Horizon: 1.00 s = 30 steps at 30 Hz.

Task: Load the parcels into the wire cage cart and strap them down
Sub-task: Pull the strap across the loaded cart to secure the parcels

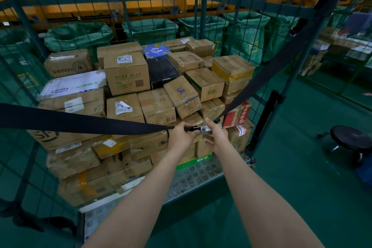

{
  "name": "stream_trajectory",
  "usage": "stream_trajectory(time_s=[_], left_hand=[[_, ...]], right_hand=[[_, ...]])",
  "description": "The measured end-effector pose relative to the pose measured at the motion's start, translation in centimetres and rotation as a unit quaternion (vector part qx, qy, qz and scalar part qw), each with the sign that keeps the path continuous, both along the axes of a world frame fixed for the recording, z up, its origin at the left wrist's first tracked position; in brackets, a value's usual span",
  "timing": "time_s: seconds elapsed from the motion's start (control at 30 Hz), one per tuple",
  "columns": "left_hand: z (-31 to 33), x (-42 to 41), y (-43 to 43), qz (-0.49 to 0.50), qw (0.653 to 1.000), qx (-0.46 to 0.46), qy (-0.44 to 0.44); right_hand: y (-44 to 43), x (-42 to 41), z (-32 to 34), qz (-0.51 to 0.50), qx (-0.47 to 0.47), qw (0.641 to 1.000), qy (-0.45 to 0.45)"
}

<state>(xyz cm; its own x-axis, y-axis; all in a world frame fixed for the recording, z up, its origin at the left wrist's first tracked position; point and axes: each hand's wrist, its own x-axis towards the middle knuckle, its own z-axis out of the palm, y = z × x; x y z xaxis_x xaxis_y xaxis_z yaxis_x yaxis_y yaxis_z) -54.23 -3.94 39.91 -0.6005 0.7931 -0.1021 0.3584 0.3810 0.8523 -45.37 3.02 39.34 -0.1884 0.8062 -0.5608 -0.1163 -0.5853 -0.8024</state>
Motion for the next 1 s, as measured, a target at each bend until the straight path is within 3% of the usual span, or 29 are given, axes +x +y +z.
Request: stream_trajectory(time_s=[0.17, 0.3, 0.67, 1.0], left_hand=[[-0.2, -0.2, -0.2, 0.009, 1.000, -0.018, -0.009], [-0.5, -0.4, 0.1, 0.029, 0.999, -0.029, -0.002], [-0.9, -0.4, 1.3, 0.077, 0.995, -0.059, -0.025], [-0.7, -2.8, 4.1, 0.096, 0.988, -0.118, -0.009]], right_hand=[[0.4, 0.2, 0.1, 0.045, -0.005, 0.999, -0.008], [1.2, 0.2, 0.3, 0.096, 0.021, 0.993, -0.068], [4.5, 0.4, 0.4, 0.253, 0.076, 0.946, -0.190], [8.1, -2.6, -1.3, 0.280, 0.124, 0.929, -0.209]])
